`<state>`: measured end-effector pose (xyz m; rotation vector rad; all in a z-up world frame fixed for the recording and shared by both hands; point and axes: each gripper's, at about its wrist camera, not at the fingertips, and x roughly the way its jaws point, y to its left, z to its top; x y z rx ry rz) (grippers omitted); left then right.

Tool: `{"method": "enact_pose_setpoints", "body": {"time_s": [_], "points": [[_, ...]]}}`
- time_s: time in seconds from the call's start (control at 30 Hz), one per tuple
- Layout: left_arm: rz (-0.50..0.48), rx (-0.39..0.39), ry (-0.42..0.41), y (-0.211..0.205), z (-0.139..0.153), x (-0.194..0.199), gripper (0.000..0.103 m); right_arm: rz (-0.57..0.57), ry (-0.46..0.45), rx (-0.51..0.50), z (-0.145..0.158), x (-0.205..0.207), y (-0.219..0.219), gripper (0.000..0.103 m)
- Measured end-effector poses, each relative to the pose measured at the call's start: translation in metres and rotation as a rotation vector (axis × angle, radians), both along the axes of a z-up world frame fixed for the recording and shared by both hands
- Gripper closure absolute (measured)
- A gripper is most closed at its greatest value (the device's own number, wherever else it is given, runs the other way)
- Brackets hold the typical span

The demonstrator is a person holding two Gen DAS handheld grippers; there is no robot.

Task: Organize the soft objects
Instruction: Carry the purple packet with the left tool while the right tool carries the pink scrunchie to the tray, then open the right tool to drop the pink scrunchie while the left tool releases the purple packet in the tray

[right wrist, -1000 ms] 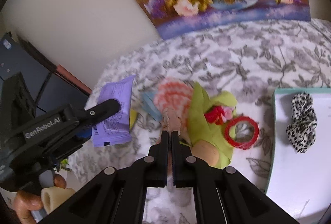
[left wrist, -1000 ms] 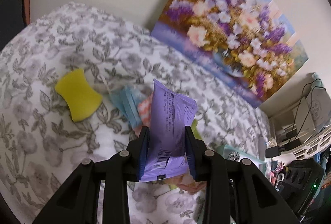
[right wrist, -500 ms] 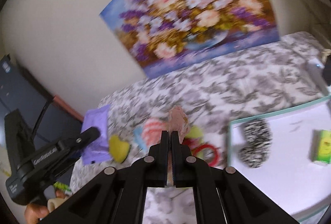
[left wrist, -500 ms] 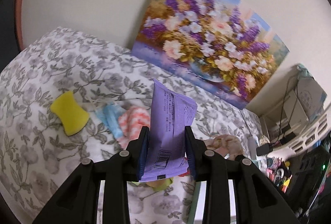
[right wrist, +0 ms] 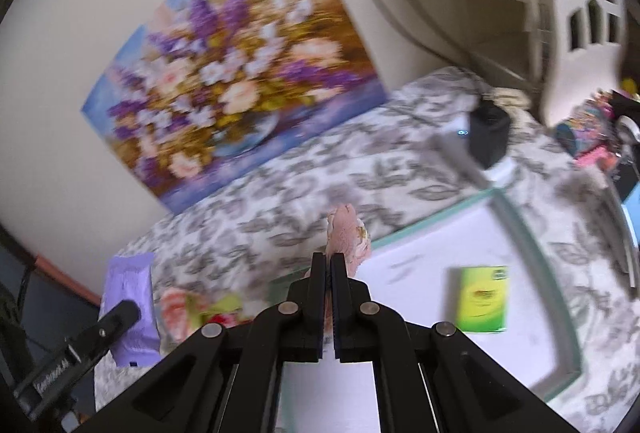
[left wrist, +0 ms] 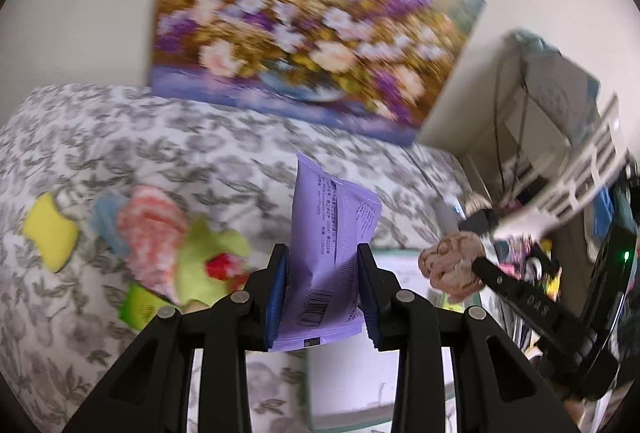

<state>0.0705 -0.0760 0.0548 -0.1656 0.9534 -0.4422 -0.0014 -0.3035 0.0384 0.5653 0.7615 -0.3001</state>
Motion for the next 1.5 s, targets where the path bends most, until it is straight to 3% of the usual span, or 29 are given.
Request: {"method": "enact_pose_setpoints", "body": {"time_s": [0.2, 0.67, 1.1, 1.33, 1.4, 1.5], "points": [[-0.09, 0.04, 0.018, -0.045, -0.019, -0.008, 0.068, -0.072, 0.042, -0.003, -0.013, -0.011, -0.032, 0.1], [-0.255, 0.15, 0.141, -0.117, -0.097, -0.015, 0.068, -0.042, 0.232, 0.006, -0.078, 0.006, -0.044, 0.1], [-0.271, 0.197, 0.187, -0.133, -0.138, -0.011, 0.067, -0.039, 0.346, 0.032, -0.11, 0.011, -0.049, 0.098], [-0.257, 0.169, 0.201, -0.128, -0.141, -0.004, 0.067, -0.035, 0.37, 0.036, -0.113, 0.011, -0.049, 0.096], [-0.252, 0.171, 0.211, -0.127, -0.141, -0.002, 0.064, -0.033, 0.379, 0.034, -0.113, 0.011, -0.048, 0.096], [-0.249, 0.163, 0.231, -0.125, -0.138, 0.0, 0.051, -0.019, 0.378, 0.017, -0.108, 0.013, -0.045, 0.096]]}}
